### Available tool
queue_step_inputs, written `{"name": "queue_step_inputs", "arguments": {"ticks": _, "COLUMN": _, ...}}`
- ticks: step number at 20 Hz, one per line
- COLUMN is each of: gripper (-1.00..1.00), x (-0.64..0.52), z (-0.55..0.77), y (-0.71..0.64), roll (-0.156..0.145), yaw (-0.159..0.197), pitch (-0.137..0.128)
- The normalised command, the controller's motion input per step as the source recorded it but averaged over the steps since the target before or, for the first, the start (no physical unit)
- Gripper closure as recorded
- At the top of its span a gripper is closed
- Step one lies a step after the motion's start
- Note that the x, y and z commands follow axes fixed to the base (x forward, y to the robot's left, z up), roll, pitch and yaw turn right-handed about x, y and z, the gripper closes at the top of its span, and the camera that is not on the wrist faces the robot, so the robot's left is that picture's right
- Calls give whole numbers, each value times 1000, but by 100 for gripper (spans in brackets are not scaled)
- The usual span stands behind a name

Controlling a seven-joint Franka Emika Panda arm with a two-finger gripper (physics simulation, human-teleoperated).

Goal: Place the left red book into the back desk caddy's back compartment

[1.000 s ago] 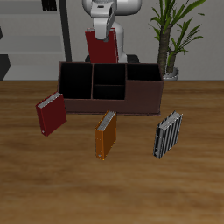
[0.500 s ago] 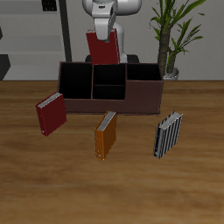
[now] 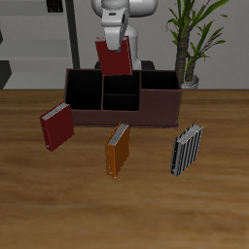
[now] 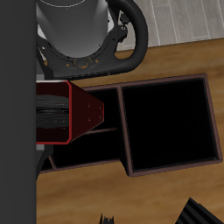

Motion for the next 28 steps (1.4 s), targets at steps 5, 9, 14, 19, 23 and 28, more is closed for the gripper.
{"name": "queue_step_inputs", "arguments": {"ticks": 5, "gripper": 100, "x": 58, "z": -140, "y": 0, "roll": 11, "yaw": 15, "pitch": 22}}
{"name": "queue_step_inputs", "arguments": {"ticks": 9, "gripper": 100, "x": 93, "z": -110, "y": 24, "roll": 2, "yaw": 4, "pitch": 20}}
{"name": "queue_step_inputs", "arguments": {"ticks": 14, "gripper": 100, "x": 50, "z": -174, "y": 39, "roll": 15, "yaw": -2, "pitch": 32}}
{"name": "queue_step_inputs", "arguments": {"ticks": 19, "gripper": 100, "x": 66, "z": -200, "y": 2, "roll": 3, "yaw": 9, "pitch": 40}}
{"name": "queue_step_inputs", "arguments": {"ticks": 23, "gripper": 100, "x": 45, "z": -166, "y": -10, "roll": 5, "yaw": 6, "pitch": 34}}
{"name": "queue_step_inputs", "arguments": {"ticks": 28, "gripper": 100, "x": 18, "z": -129, "y": -53, "roll": 2, "yaw": 7, "pitch": 27}}
